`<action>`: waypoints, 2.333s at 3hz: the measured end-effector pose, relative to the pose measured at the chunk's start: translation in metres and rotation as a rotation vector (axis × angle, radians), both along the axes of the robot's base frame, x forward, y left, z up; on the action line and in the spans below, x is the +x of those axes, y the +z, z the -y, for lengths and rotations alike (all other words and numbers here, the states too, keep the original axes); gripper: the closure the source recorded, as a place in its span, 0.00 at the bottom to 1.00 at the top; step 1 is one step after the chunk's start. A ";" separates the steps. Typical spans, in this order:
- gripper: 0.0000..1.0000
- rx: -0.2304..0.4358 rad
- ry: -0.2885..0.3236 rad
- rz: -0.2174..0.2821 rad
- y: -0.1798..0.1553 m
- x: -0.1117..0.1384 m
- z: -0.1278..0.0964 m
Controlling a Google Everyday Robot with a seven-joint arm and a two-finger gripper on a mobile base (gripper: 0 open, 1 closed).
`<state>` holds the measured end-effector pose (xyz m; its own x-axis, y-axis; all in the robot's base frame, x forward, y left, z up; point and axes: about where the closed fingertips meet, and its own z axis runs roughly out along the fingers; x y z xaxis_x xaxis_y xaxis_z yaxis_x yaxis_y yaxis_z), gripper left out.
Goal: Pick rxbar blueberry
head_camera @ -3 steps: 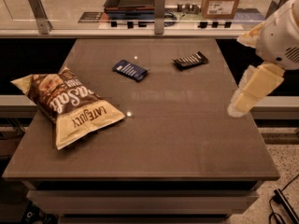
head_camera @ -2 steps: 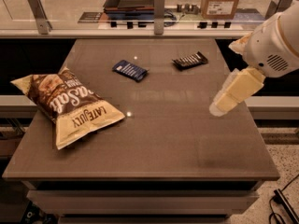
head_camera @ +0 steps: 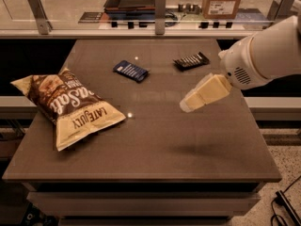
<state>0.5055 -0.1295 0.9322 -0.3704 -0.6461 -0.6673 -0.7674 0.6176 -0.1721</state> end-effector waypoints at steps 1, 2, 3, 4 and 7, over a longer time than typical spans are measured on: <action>0.00 0.028 -0.036 0.059 -0.002 0.021 -0.015; 0.00 0.033 -0.048 0.106 0.000 0.043 -0.029; 0.00 0.033 -0.048 0.106 0.000 0.043 -0.029; 0.00 0.049 -0.091 0.118 -0.001 0.051 -0.022; 0.00 0.206 -0.035 0.198 -0.015 0.122 -0.066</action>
Offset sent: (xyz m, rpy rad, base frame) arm 0.0709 0.0435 -0.0064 0.0398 -0.1404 -0.0579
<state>0.6279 -0.0635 0.9177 -0.2395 -0.4783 -0.8449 -0.7091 0.6806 -0.1842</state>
